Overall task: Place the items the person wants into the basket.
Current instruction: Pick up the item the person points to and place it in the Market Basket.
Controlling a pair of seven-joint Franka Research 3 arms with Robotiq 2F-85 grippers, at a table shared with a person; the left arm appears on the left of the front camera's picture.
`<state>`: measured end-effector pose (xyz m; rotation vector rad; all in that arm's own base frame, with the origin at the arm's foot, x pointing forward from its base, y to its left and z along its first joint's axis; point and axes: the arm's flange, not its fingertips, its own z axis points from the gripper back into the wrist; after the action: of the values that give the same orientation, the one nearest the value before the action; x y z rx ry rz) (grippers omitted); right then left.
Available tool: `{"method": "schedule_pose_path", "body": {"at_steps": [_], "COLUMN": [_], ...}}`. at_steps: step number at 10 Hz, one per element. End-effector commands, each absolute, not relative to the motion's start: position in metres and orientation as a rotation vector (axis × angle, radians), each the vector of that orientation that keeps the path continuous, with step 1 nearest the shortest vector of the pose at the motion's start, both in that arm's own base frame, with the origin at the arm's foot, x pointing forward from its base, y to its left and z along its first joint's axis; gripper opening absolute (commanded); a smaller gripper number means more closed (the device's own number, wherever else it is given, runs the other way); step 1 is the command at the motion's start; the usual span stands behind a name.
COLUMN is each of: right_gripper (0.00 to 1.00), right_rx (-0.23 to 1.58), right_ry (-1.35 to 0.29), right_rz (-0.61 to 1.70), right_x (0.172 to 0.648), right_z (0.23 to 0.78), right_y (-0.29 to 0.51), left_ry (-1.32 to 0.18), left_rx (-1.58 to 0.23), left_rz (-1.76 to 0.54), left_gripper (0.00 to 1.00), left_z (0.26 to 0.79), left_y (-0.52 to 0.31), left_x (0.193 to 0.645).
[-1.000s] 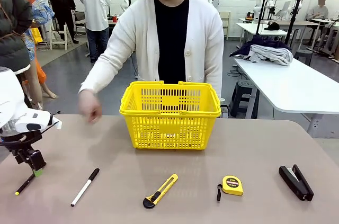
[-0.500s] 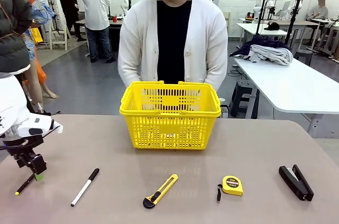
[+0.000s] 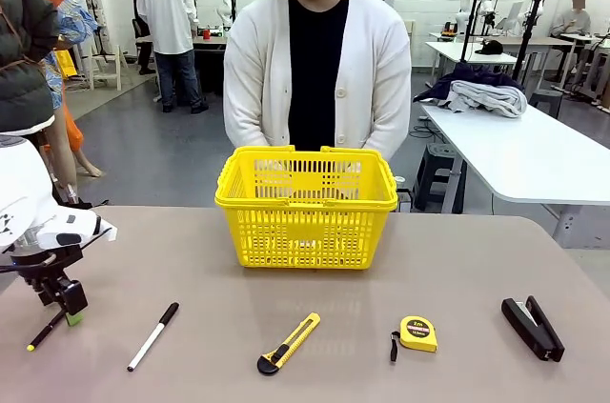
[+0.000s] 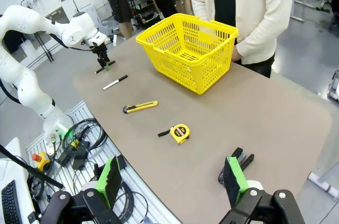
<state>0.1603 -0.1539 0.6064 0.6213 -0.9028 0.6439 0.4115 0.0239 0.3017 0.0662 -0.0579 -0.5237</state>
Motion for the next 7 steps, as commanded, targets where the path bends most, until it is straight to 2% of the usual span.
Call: {"method": "schedule_pose_path", "body": {"at_steps": [1,3,4,5,6,7], "right_gripper": [1.00,1.00,1.00,1.00,1.00,1.00], "right_rx": [0.629,0.629,0.629,0.629,0.629,0.629], "right_ry": [-0.907,-0.907,-0.907,-0.907,-0.907,-0.907], "right_rz": [0.658,0.658,0.658,0.658,0.658,0.658], "right_x": [0.1601,0.1601,0.1601,0.1601,0.1601,0.1601], "right_z": [0.6064,0.6064,0.6064,0.6064,0.6064,0.6064], "right_y": [-0.1524,-0.1524,-0.1524,-0.1524,-0.1524,-0.1524], "left_ry": [-0.093,-0.088,-0.089,-0.089,-0.086,-0.082], "left_rx": [0.064,0.067,0.068,0.069,0.069,0.068], "left_rz": [-0.529,-0.524,-0.524,-0.525,-0.525,-0.523], "left_gripper": [0.00,0.00,0.14,0.05,0.00,0.00], "left_z": [0.2702,0.2686,0.2684,0.2680,0.2674,0.2668], "left_y": [0.0209,0.0213,0.0217,0.0220,0.0220,0.0216], "left_x": [0.2934,0.2950,0.2953,0.2954,0.2956,0.2960]}}
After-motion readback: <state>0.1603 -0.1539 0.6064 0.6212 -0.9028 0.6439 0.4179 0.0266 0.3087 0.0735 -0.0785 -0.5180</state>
